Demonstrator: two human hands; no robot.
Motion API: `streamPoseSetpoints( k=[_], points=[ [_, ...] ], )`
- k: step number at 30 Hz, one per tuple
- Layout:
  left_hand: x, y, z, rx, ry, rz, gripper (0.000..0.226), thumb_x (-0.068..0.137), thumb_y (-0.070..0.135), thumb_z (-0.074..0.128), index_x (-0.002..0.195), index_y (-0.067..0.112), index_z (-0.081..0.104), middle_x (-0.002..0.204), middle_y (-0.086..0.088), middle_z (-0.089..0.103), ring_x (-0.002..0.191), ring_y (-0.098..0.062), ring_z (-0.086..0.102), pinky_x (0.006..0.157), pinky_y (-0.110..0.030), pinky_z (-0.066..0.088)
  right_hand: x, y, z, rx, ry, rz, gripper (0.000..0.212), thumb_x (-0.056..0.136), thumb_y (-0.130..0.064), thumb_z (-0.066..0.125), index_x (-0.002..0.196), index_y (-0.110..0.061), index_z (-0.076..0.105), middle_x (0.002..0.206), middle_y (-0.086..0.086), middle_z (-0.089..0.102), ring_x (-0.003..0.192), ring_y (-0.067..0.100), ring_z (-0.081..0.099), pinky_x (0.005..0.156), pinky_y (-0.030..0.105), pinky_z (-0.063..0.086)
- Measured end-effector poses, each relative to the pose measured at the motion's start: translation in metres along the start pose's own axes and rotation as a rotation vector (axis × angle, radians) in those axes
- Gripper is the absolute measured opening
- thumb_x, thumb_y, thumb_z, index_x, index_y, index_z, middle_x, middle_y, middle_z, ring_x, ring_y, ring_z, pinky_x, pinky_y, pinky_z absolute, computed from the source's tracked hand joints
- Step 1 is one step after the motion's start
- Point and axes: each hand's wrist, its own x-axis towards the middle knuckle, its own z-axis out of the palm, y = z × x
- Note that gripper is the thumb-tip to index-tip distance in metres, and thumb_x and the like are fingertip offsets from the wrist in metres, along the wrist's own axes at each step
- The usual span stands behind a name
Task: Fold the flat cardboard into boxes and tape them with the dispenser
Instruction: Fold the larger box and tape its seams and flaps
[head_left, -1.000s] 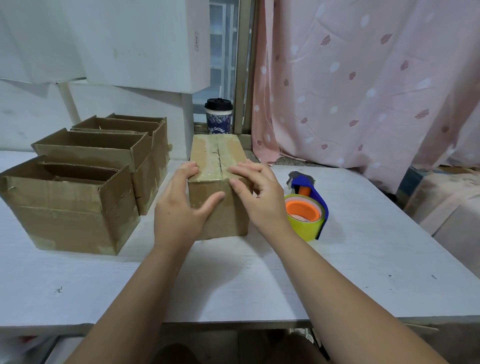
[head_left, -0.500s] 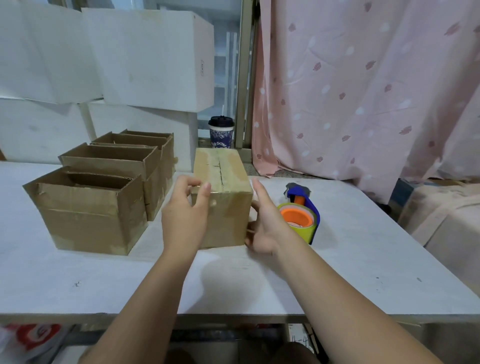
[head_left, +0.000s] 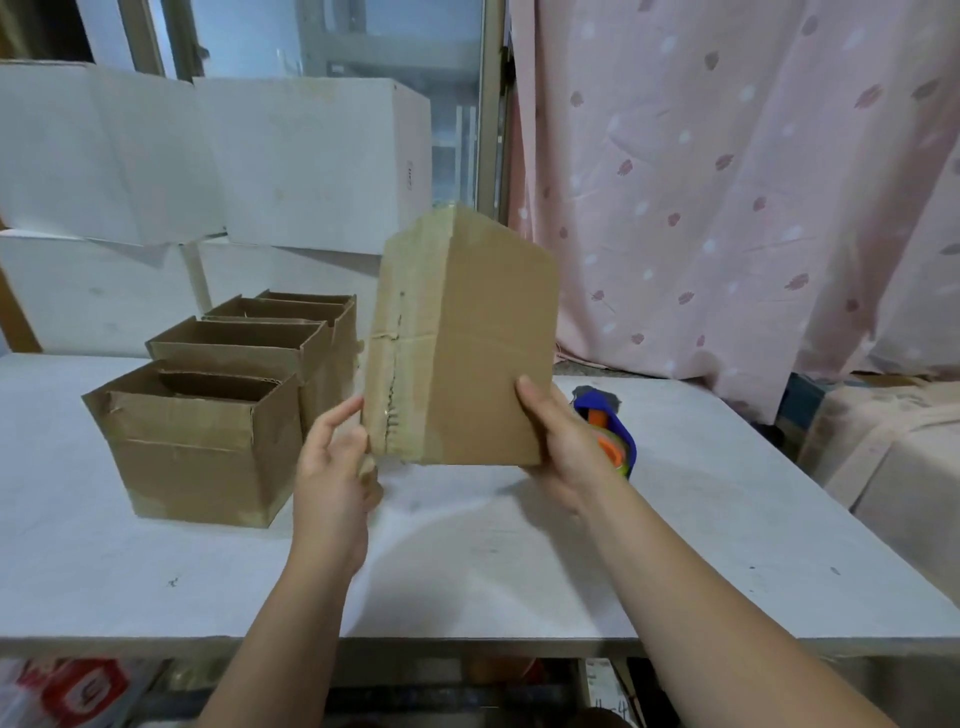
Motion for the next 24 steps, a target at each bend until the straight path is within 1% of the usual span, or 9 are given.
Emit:
streamPoseSetpoints(
  k=[4, 7, 9, 11, 13, 16, 20, 22, 24],
  points=[
    [-0.002, -0.007, 0.007, 0.399, -0.03, 0.023, 0.04, 0.096, 0.011, 0.046, 0.098, 0.048, 0.061, 0.113, 0.02, 0.063, 0.077, -0.017, 0.062, 0.052, -0.018, 0.044, 0.005, -0.027, -0.005, -0.256, 0.081, -0.139, 0.065, 0.061, -0.031, 0.086, 0.119, -0.017, 0.061, 0.108, 0.001, 0.072, 0.099, 0.019, 0.068, 0.08, 0.031, 0.056],
    [-0.003, -0.008, 0.012, 0.422, -0.012, 0.074, 0.053, 0.093, -0.002, 0.035, 0.102, 0.045, 0.058, 0.114, 0.015, 0.065, 0.074, -0.023, 0.06, 0.058, -0.032, 0.047, 0.007, -0.041, 0.005, -0.731, 0.064, -0.242, 0.073, 0.057, -0.043, 0.084, 0.122, -0.027, 0.055, 0.114, -0.006, 0.067, 0.104, 0.015, 0.064, 0.089, 0.039, 0.053],
    [-0.004, -0.004, 0.012, 0.32, 0.12, 0.106, 0.054, 0.091, -0.006, 0.031, 0.108, 0.04, 0.053, 0.115, 0.011, 0.064, 0.069, -0.017, 0.058, 0.063, -0.036, 0.046, 0.006, -0.048, 0.012, -1.018, 0.018, -0.357, 0.065, 0.058, -0.052, 0.08, 0.113, -0.037, 0.052, 0.107, -0.019, 0.063, 0.099, 0.002, 0.059, 0.084, 0.03, 0.051],
    [-0.006, 0.005, 0.01, 0.297, 0.286, 0.201, 0.048, 0.093, -0.001, 0.035, 0.109, 0.042, 0.05, 0.112, 0.016, 0.061, 0.081, 0.003, 0.058, 0.072, -0.023, 0.046, 0.006, -0.056, 0.016, -1.302, -0.041, -0.458, 0.06, 0.062, -0.056, 0.078, 0.11, -0.039, 0.047, 0.098, -0.026, 0.057, 0.089, -0.002, 0.052, 0.079, 0.026, 0.043],
    [-0.008, 0.016, 0.01, 0.343, 0.377, 0.369, 0.038, 0.095, 0.008, 0.04, 0.113, 0.04, 0.049, 0.113, 0.015, 0.053, 0.099, 0.012, 0.051, 0.077, -0.005, 0.041, 0.009, -0.061, 0.017, -1.558, -0.137, -0.475, 0.062, 0.067, -0.056, 0.077, 0.115, -0.034, 0.044, 0.102, -0.02, 0.055, 0.09, 0.006, 0.048, 0.084, 0.033, 0.039],
    [0.0, 0.035, 0.009, 0.592, 0.338, 0.571, 0.029, 0.096, 0.015, 0.041, 0.119, 0.026, 0.056, 0.117, 0.009, 0.048, 0.095, 0.015, 0.045, 0.075, 0.001, 0.034, 0.013, -0.061, 0.015, -1.842, -0.282, -0.438, 0.067, 0.07, -0.058, 0.073, 0.119, -0.028, 0.039, 0.115, -0.008, 0.057, 0.093, 0.014, 0.047, 0.091, 0.038, 0.032],
    [0.024, 0.058, 0.011, 0.883, 0.013, 0.43, 0.026, 0.099, 0.026, 0.041, 0.106, 0.032, 0.065, 0.099, 0.015, 0.066, 0.082, -0.006, 0.055, 0.067, -0.025, 0.043, 0.018, -0.059, 0.018, -1.788, -0.397, -0.412, 0.053, 0.072, -0.065, 0.064, 0.107, -0.028, 0.048, 0.103, -0.007, 0.057, 0.093, 0.013, 0.051, 0.079, 0.034, 0.04],
    [0.034, 0.068, 0.013, 0.95, -0.085, 0.326, 0.025, 0.099, 0.029, 0.041, 0.095, 0.037, 0.065, 0.082, 0.017, 0.066, 0.074, -0.005, 0.057, 0.062, -0.027, 0.044, 0.025, -0.066, 0.023, -1.564, -0.302, -0.376, 0.051, 0.077, -0.069, 0.05, 0.086, -0.02, 0.062, 0.087, -0.007, 0.061, 0.082, 0.01, 0.055, 0.073, 0.031, 0.043],
    [0.041, 0.076, 0.016, 1.001, -0.15, 0.299, 0.026, 0.1, 0.028, 0.04, 0.093, 0.038, 0.063, 0.069, 0.011, 0.065, 0.064, -0.008, 0.06, 0.056, -0.026, 0.041, 0.034, -0.075, 0.024, -1.316, -0.14, -0.26, 0.058, 0.087, -0.064, 0.045, 0.067, -0.015, 0.07, 0.087, -0.004, 0.07, 0.088, 0.012, 0.062, 0.085, 0.033, 0.047]
  ],
)
